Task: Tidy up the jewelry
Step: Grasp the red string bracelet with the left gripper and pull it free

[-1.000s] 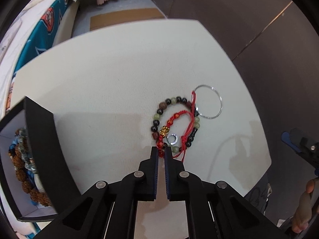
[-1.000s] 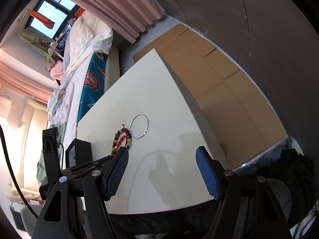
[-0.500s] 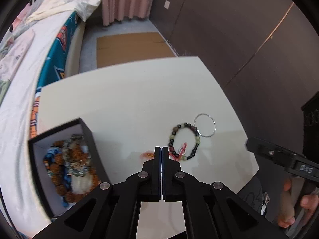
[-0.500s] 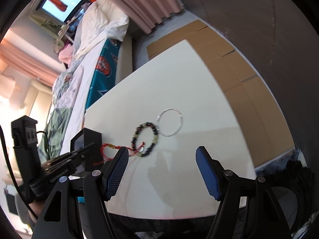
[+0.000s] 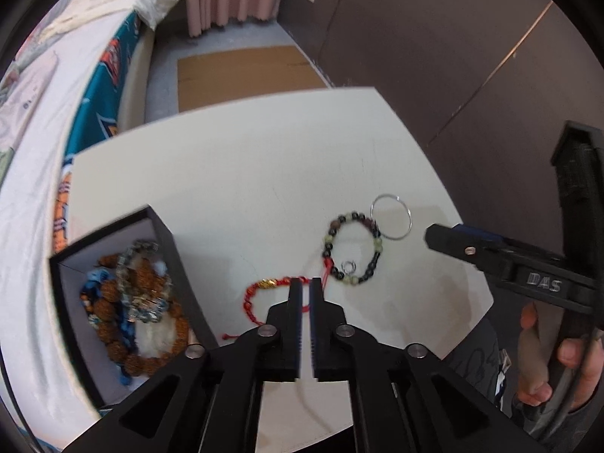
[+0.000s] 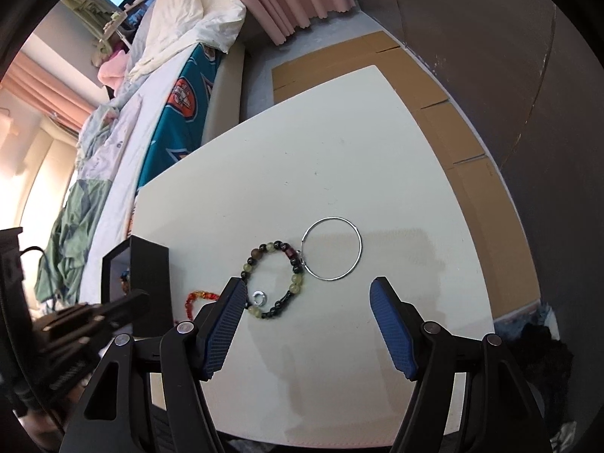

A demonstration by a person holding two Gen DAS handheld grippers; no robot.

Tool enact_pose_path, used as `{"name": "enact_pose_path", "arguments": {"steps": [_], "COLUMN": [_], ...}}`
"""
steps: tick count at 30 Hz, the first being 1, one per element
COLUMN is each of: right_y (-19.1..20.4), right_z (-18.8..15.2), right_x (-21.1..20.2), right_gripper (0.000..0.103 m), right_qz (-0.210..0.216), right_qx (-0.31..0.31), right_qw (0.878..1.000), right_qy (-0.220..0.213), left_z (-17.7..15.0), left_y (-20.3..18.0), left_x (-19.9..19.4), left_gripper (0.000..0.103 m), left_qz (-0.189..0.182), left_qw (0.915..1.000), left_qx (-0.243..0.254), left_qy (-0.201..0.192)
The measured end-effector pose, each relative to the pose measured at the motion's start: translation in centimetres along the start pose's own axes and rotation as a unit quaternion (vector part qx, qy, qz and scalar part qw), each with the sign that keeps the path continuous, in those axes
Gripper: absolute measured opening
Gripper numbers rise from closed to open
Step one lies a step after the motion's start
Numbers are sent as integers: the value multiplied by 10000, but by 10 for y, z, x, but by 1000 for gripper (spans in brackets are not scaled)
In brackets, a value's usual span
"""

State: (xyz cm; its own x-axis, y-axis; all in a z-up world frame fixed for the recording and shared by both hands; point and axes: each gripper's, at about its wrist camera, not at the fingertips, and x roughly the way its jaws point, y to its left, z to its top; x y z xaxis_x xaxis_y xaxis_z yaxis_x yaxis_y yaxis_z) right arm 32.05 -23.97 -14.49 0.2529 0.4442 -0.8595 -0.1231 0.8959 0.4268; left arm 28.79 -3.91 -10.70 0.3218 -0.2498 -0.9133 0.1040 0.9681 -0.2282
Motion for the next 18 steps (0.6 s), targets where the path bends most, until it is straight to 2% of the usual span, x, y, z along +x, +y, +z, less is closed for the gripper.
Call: {"name": "enact_pose_path", "arguments": {"steps": [1, 2, 3, 9, 16, 18], "right_y": [-2, -7, -9, -42, -60, -59], "right_z": [-1, -4, -5, -15, -21, -20], "right_x": [-1, -4, -5, -20, -29, -28], "right_gripper": [70, 70, 70, 70, 70, 70], "right_qz": [3, -14, -30, -91, -79, -82], "right_qx": [20, 52, 79, 457, 662, 642], "right_qw": [10000, 10000, 10000, 9988, 9975, 9976], "right_qy": [-12, -27, -34, -168, -247, -229], "left_z": [0, -1, -1, -4, -11, -13], "left_y": [0, -1, -2, -15, -27, -32], "left_x": [3, 7, 10, 28, 63, 64], "left_gripper": [27, 47, 58, 58, 53, 51], "left_qz": [5, 6, 1, 120, 632, 762], "left_qw": [10000, 10000, 10000, 9997, 9958, 9942], "left_qx": [-5, -13, -17, 177, 537, 689], "left_qy": [50, 66, 21, 108, 394, 306]}}
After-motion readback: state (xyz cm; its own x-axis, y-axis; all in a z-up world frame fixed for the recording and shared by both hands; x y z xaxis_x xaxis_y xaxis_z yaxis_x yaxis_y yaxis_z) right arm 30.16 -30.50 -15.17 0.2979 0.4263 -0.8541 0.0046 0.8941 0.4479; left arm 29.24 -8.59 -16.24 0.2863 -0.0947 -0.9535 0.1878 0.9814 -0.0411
